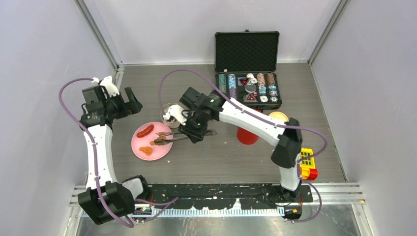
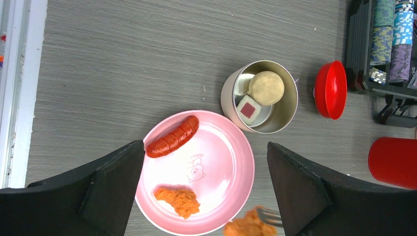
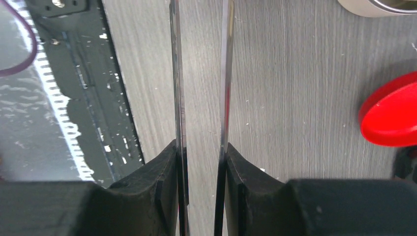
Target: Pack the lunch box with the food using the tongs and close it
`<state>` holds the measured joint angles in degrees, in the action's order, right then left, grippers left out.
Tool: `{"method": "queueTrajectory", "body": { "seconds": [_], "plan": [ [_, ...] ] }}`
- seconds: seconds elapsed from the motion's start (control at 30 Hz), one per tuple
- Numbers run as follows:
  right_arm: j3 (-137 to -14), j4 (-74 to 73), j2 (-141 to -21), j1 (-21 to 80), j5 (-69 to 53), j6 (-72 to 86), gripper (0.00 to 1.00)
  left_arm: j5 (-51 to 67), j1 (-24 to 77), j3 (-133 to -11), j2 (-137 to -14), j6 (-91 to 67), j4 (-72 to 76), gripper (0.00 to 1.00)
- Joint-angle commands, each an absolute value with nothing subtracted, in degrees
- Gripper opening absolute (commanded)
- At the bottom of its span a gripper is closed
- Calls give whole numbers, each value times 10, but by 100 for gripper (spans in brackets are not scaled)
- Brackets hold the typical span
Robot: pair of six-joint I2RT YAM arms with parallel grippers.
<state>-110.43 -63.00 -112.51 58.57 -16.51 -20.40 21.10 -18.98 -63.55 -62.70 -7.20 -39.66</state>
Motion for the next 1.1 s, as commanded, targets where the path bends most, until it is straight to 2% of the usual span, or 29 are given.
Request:
{"method": "queueTrajectory", "body": {
  "seconds": [0.0,0.13,0.4,0.6,1.07],
  "plan": [
    [-1079,-607,-1033,568,-196,-179,8,227,-193,-642,-618,-77,-381,97],
    [-1038,-609,-969,516,-204,-168,9,240,-193,-647,-621,-84,-379,97],
    [-917,-610,-780,349,-247,-156,8,286,-193,-655,-643,-112,-371,97],
    [-842,-630,-658,265,-228,-171,7,311,-193,-653,-658,-128,-361,97],
    [-751,-758,-505,161,-110,-241,6,323,-193,-646,-647,-138,-352,97]
  ]
}}
